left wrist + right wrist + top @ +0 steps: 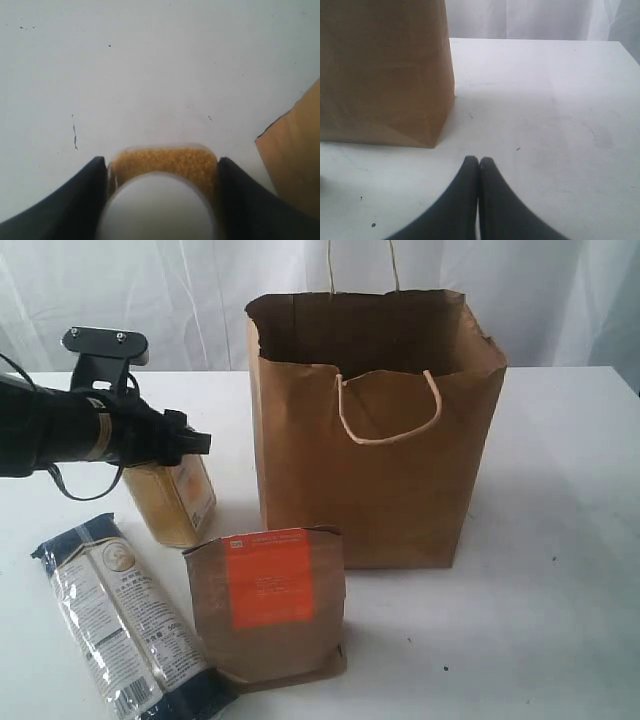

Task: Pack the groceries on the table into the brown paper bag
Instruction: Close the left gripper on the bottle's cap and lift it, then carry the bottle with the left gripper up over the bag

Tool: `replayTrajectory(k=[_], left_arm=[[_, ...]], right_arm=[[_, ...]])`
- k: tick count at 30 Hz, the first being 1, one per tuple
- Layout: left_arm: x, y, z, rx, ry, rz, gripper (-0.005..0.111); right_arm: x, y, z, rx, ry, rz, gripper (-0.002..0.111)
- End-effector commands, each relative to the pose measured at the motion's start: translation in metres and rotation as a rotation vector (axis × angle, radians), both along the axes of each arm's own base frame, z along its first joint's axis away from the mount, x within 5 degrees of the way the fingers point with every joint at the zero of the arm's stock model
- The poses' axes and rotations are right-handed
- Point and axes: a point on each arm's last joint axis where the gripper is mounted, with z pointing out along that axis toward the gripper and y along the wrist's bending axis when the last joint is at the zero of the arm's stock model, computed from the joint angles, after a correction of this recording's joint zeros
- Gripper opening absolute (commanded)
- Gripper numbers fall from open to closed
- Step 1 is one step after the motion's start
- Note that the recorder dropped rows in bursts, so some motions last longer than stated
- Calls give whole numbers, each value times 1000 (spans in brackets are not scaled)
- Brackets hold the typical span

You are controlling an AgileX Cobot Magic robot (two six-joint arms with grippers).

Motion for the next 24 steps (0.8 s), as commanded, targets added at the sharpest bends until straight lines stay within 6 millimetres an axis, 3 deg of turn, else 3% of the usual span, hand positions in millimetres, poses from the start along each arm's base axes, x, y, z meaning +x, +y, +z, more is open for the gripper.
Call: replayTrajectory(k=[1,6,12,15,18,24], left_arm=[[-6,3,48,-21,-145,-19,0],[-27,11,117,-108,-334,-26,0],[-61,27,186,-153,-551,-42,0],[-80,33,213,-234,-618,-54,0],[-94,26,236,-370,-625,-165,0],[-100,18,263,-460,-653,-258,0]], right_arm=[[0,0,-1,3,-1,-4,0],[0,0,-1,3,-1,-4,0],[0,0,-1,3,-1,-4,0],[0,0,-1,3,-1,-4,0],[0,0,-1,3,-1,-4,0],[0,0,-1,3,-1,-4,0]])
